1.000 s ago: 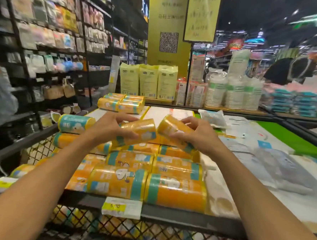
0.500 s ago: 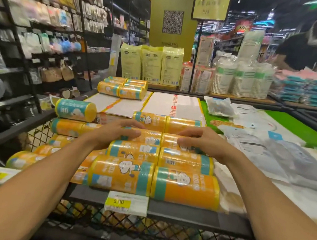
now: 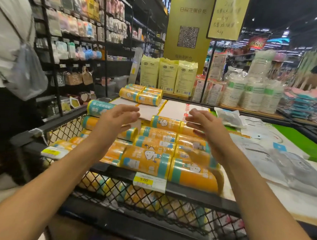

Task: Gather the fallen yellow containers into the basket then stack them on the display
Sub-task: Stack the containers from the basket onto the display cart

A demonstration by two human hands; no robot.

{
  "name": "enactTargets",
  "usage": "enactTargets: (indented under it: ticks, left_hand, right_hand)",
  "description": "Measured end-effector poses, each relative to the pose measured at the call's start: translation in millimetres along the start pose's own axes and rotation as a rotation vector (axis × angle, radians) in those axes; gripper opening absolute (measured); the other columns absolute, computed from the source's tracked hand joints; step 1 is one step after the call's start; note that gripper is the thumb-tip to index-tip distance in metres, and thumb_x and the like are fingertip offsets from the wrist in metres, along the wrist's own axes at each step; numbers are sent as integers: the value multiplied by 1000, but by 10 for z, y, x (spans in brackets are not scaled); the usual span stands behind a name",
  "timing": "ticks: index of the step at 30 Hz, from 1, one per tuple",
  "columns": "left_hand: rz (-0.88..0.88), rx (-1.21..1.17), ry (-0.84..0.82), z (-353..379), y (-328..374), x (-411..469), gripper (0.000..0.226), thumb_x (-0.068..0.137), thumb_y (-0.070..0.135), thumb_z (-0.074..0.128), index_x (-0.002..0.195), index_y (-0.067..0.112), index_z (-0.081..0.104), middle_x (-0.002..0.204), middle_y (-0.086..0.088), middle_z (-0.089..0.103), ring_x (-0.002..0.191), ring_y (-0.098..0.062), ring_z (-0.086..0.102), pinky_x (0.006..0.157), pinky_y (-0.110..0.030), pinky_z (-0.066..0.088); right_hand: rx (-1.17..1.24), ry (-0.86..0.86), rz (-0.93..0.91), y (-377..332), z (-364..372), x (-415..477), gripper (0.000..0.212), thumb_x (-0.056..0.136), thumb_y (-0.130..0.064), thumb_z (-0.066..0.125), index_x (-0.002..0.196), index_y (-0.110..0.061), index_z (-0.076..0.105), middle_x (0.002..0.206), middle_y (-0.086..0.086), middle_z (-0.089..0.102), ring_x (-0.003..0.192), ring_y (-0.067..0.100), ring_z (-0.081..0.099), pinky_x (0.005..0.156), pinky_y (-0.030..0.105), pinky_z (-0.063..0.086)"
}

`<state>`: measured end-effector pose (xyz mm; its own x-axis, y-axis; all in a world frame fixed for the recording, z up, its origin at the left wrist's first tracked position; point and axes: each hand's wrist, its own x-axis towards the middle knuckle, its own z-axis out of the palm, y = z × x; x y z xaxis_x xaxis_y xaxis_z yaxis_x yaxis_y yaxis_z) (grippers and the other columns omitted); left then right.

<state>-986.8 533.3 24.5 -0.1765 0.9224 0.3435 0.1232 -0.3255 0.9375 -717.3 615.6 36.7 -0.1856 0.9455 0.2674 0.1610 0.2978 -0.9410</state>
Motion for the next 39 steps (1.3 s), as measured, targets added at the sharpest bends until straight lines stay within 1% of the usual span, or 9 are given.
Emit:
enactTargets:
  ticks: [11, 19, 23, 26, 28, 31, 35, 37, 39]
  left_hand:
    - [12, 24, 524, -1415, -85, -1740, 26, 99, 29, 63, 124, 25, 68, 121, 7, 73, 115, -3, 66, 99, -23, 48]
    - [-185, 160, 855, -2476, -794, -3026, 42, 86, 41, 62, 124, 23, 67, 120, 4, 71, 115, -6, 64, 102, -27, 49]
    - [-399, 158, 1017, -2777, -1481, -3742, 26, 97, 26, 67, 122, 21, 65, 121, 0, 69, 111, -4, 64, 105, -30, 49]
    - [-636, 189, 1073, -2809, -2035, -4248, 24, 102, 22, 62, 125, 22, 62, 120, 6, 67, 112, -5, 63, 95, -27, 50]
    - [-791, 201, 1099, -2779, -2409, -4542, 28, 101, 29, 62, 129, 24, 61, 121, 9, 65, 117, -9, 61, 91, -25, 47]
    - [-1000, 215, 1084, -2690, -2865, -4859, 42, 101, 39, 62, 137, 19, 56, 129, 2, 62, 122, -18, 59, 100, -35, 47]
    - [-1225, 214, 996, -2551, -3611, -5270, 68, 90, 64, 63, 143, 25, 46, 141, 0, 60, 124, -25, 63, 105, -51, 49]
    - [-1335, 221, 951, -2474, -3906, -5372, 93, 71, 90, 57, 144, 34, 41, 138, 5, 62, 120, -22, 65, 105, -50, 50]
    - [-1424, 200, 890, -2403, -3914, -5284, 95, 71, 89, 60, 138, 24, 43, 129, 3, 63, 117, -22, 62, 102, -41, 49]
  right_hand:
    - [104, -420, -117, -441, 2222, -924, 58, 76, -75, 64, 120, -38, 69, 124, -12, 71, 116, 5, 67, 104, 38, 48]
    - [65, -730, -44, 57, 3914, -1646, 28, 97, -37, 66, 123, -25, 68, 116, -11, 72, 100, -11, 65, 86, 10, 47]
    - [-63, -890, 78, 781, 4628, -2034, 44, 95, -45, 71, 132, -24, 61, 125, -8, 67, 114, 2, 63, 97, 21, 48]
    - [-171, -973, 196, 1363, 5003, -2346, 39, 94, -45, 72, 126, -28, 58, 117, -11, 65, 110, 5, 61, 84, 14, 45]
    - [-254, -1003, 281, 1779, 5173, -2539, 48, 91, -47, 74, 130, -25, 58, 120, -4, 65, 113, 11, 62, 90, 23, 47]
    - [-394, -1014, 384, 2447, 5263, -2790, 53, 87, -53, 75, 128, -24, 58, 124, 2, 66, 119, 21, 63, 103, 43, 50]
    - [-518, -1055, 502, 2963, 5367, -2936, 58, 90, -44, 76, 135, -15, 53, 129, 1, 65, 117, 21, 64, 97, 38, 50]
    - [-592, -1048, 492, 3152, 5488, -2927, 67, 87, -47, 78, 137, -12, 50, 129, 1, 63, 115, 22, 62, 92, 37, 50]
    - [-720, -1016, 461, 3368, 5592, -2924, 77, 82, -53, 81, 137, -12, 48, 131, 8, 60, 118, 30, 61, 95, 43, 51]
